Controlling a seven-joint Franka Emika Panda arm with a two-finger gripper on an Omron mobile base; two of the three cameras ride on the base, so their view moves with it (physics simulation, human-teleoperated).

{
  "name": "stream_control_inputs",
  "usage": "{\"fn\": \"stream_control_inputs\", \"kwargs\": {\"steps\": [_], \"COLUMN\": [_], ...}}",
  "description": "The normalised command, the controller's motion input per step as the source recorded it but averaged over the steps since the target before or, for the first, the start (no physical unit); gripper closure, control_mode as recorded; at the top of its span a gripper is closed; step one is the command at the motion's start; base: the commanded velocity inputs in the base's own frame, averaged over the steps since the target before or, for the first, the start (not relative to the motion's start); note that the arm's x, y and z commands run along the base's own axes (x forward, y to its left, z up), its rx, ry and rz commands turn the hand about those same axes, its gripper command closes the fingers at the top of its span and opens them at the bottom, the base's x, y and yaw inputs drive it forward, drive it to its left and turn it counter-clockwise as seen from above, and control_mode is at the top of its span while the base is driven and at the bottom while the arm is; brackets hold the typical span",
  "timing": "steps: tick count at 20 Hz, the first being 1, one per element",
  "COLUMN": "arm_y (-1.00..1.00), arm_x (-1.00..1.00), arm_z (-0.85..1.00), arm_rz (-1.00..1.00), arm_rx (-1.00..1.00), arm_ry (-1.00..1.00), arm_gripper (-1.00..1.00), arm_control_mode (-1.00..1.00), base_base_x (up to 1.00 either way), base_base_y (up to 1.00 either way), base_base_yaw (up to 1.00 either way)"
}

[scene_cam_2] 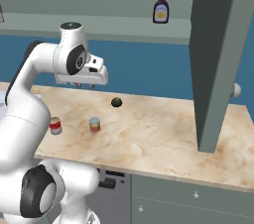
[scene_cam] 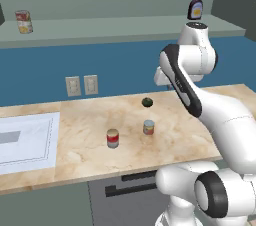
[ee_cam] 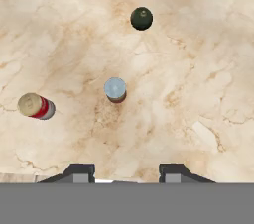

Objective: Pick the cans from the counter and place them in their designated side in the cabinet.

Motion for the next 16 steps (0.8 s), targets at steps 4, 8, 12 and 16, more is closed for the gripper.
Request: {"fn": "stream_control_inputs", "kwargs": {"steps": [4,8,12,16], "arm_y": [0.01,0.13,0.27,0.29], "arm_x": [-0.08,-0.27,-0.29,-0.33], "arm_z": [0.00,0.00,0.00,0.00], "arm_rz": [0.00,0.00,0.00,0.00], "arm_rx": [0.00,0.02,0.01,0.00], "arm_ry": [-0.01,0.00,0.00,0.00], "arm_gripper": [-1.00,-1.00,-1.00,-1.00], "arm_control_mode": [-1.00,-1.00,-1.00,-1.00], "base_base_x": [0.00,0.00,0.00,0.00], "base_base_y": [0.00,0.00,0.00,0.00], "base_base_yaw": [0.00,0.00,0.00,0.00]}}
